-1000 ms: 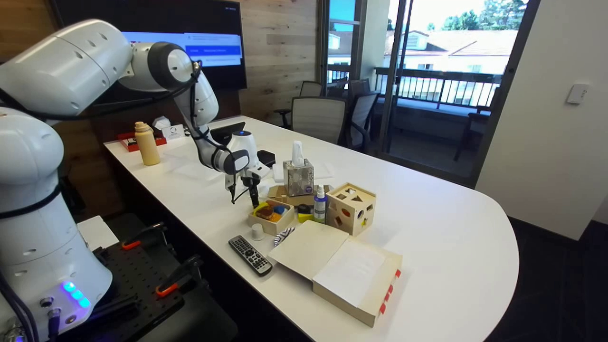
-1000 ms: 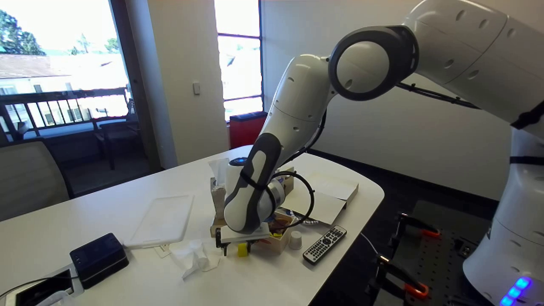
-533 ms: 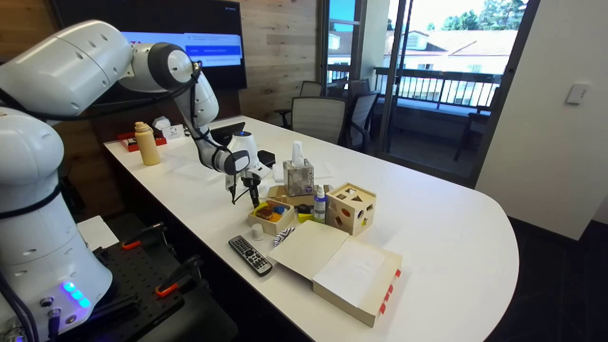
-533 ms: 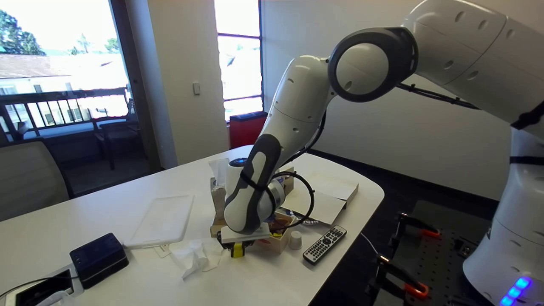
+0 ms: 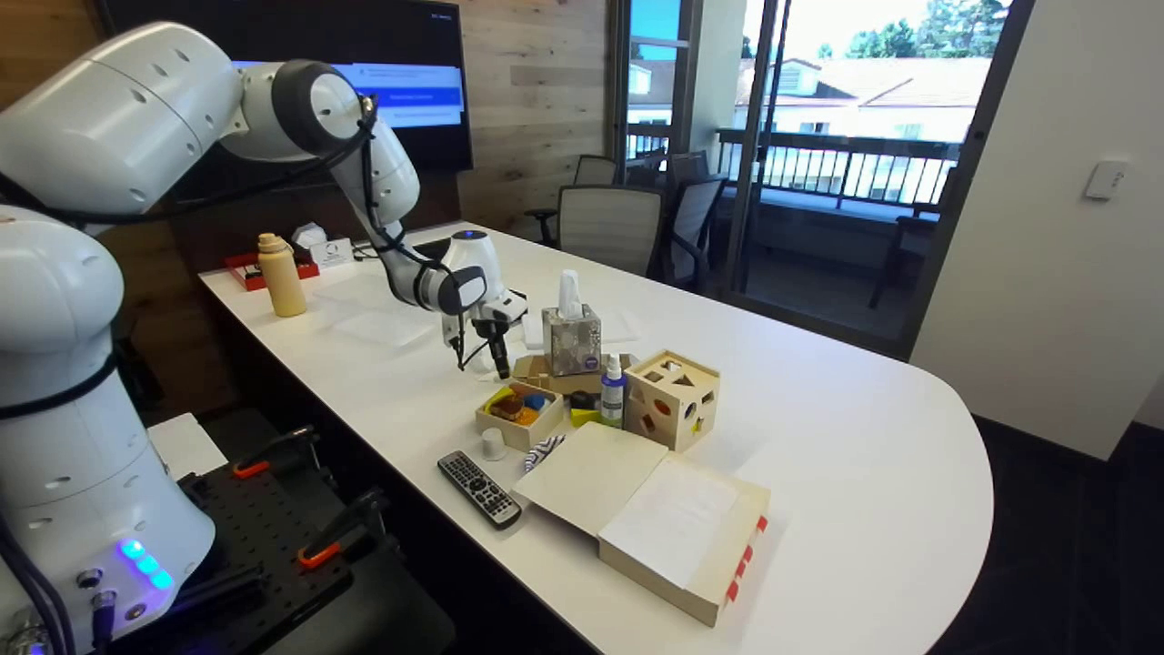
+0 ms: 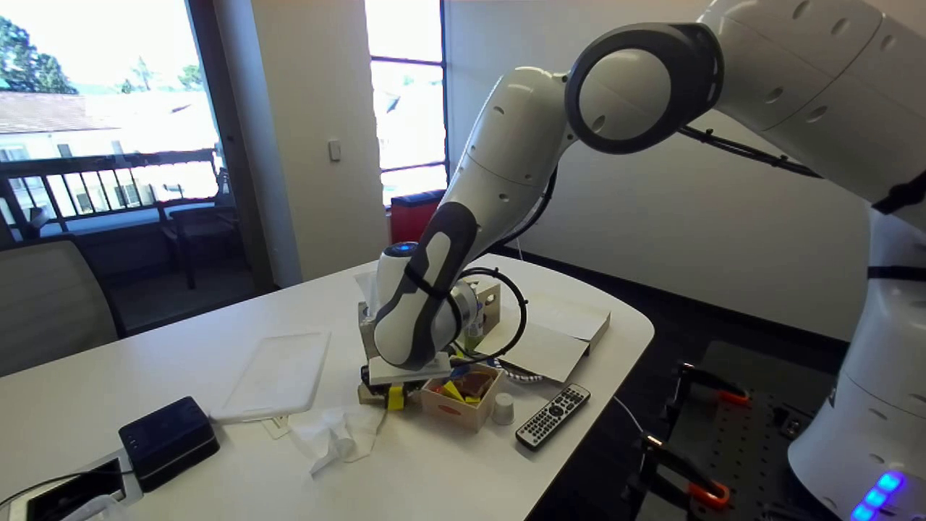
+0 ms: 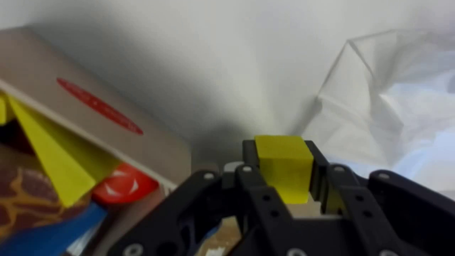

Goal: Put the yellow item in the box

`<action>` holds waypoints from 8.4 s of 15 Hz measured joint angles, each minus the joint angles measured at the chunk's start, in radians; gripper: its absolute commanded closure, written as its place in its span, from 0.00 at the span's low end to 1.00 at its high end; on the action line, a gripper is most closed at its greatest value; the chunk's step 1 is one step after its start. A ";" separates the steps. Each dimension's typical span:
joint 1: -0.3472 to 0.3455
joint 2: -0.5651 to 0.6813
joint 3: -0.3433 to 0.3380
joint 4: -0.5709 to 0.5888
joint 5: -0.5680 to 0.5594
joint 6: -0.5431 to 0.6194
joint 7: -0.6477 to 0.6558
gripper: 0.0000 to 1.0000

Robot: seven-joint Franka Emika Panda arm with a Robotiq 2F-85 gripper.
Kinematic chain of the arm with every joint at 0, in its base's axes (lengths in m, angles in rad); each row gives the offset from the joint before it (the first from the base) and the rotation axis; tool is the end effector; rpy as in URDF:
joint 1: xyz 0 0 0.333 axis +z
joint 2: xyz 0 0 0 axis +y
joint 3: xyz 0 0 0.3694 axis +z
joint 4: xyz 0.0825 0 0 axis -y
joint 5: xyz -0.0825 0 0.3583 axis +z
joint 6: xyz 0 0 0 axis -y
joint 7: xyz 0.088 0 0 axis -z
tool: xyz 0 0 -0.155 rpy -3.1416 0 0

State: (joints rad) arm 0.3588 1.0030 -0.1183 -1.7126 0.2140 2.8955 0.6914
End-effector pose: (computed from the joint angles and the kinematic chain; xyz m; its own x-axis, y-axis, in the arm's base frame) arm 0.6749 0.1635 0.0374 0.8160 -0.5570 0.1542 -0.5450 -0.8304 -0.1156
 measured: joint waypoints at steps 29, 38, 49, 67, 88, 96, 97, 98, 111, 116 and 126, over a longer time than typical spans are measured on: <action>-0.497 -0.087 -0.017 0.416 -0.252 -0.667 -0.735 0.91; -0.538 0.061 0.044 0.565 -0.251 -0.664 -0.787 0.91; -0.559 0.169 0.057 0.710 -0.247 -0.664 -0.787 0.91; -0.587 0.191 0.094 0.732 -0.228 -0.664 -0.789 0.91; -0.602 0.197 0.101 0.736 -0.200 -0.637 -0.789 0.91; -0.607 0.209 0.108 0.755 -0.174 -0.638 -0.789 0.91; -0.608 0.209 0.108 0.757 -0.170 -0.640 -0.789 0.91; -0.609 0.210 0.108 0.759 -0.167 -0.642 -0.788 0.91; -0.613 0.212 0.108 0.772 -0.151 -0.685 -0.781 0.91; -0.613 0.212 0.108 0.772 -0.151 -0.687 -0.779 0.91; -0.608 0.212 0.101 0.776 -0.154 -0.704 -0.761 0.91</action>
State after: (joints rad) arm -0.2496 1.2146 -0.0173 -0.9370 0.0602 2.1918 -0.0694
